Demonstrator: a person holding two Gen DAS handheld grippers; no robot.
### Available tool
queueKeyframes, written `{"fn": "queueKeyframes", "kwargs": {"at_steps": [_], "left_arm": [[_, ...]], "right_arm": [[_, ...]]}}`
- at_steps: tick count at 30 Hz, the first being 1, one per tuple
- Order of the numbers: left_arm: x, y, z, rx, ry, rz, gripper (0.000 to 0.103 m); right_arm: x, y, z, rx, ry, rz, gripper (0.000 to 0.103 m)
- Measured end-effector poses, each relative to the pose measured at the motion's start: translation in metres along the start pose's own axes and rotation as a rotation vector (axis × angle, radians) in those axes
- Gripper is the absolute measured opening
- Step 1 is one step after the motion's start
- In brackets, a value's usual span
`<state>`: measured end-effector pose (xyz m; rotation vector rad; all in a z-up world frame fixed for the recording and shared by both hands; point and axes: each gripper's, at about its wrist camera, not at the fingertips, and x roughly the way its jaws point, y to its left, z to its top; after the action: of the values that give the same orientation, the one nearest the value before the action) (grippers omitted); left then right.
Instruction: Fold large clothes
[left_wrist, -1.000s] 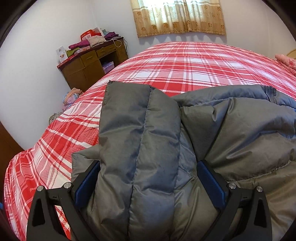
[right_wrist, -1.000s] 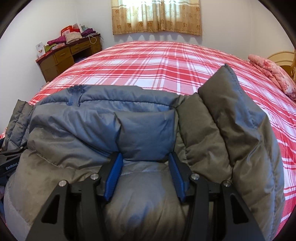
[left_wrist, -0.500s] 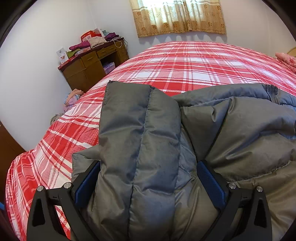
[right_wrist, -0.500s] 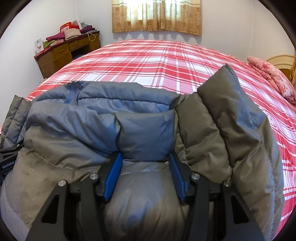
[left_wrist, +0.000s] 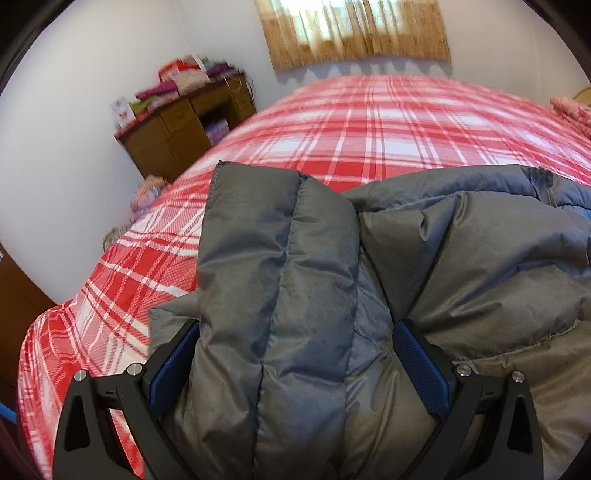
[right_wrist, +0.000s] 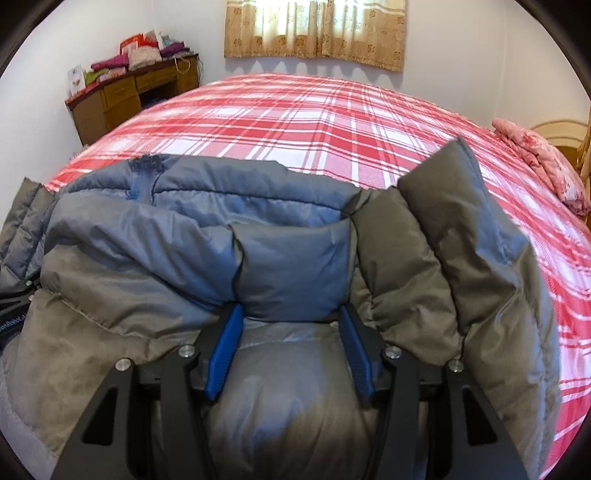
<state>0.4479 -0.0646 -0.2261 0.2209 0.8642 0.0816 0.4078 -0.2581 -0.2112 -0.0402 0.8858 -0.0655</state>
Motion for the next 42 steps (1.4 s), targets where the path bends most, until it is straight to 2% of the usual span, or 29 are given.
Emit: {"fn": "queueKeyframes", "kwargs": {"at_steps": [1,3,5,7,9,12,17,23,37,39,40,42], "left_arm": [[-0.005,0.003,0.003,-0.006,0.01,-0.008,0.102],[-0.029,0.02,0.011,-0.053,-0.055,-0.042,0.102],[-0.044,0.034,0.018,-0.106,-0.13,-0.032,0.102],[-0.044,0.042,0.02,-0.139,-0.156,-0.013,0.102],[-0.028,0.042,0.019,-0.138,-0.114,0.012,0.102],[0.0,0.031,0.009,-0.095,-0.06,0.051,0.102],[0.002,0.027,-0.002,-0.134,-0.097,0.037,0.102],[0.011,0.024,-0.002,-0.124,-0.065,0.028,0.102],[0.015,0.015,-0.003,-0.102,-0.047,0.044,0.102],[0.016,0.015,0.0,-0.088,-0.026,0.037,0.102],[0.013,0.018,0.001,-0.077,0.011,0.022,0.102],[-0.004,0.031,-0.004,-0.106,0.04,0.006,0.102]], "right_arm": [[-0.005,-0.001,0.003,0.006,-0.001,-0.004,0.057],[-0.028,-0.001,0.011,0.052,-0.061,0.002,0.057],[-0.047,0.007,0.021,0.086,-0.118,0.0,0.065],[-0.052,0.023,0.029,0.087,-0.131,0.057,0.066],[-0.042,0.046,0.031,0.046,-0.119,0.062,0.066],[-0.011,0.065,0.026,-0.006,-0.062,0.017,0.065],[0.009,0.063,0.016,0.0,-0.054,0.018,0.066],[0.013,0.067,0.015,-0.012,-0.042,0.007,0.067],[0.019,0.071,0.015,-0.044,-0.014,-0.011,0.068],[0.018,0.071,0.017,-0.049,0.001,-0.006,0.068],[0.015,0.07,0.017,-0.06,0.015,-0.004,0.068],[-0.005,0.066,0.011,-0.076,0.019,0.007,0.069]]}}
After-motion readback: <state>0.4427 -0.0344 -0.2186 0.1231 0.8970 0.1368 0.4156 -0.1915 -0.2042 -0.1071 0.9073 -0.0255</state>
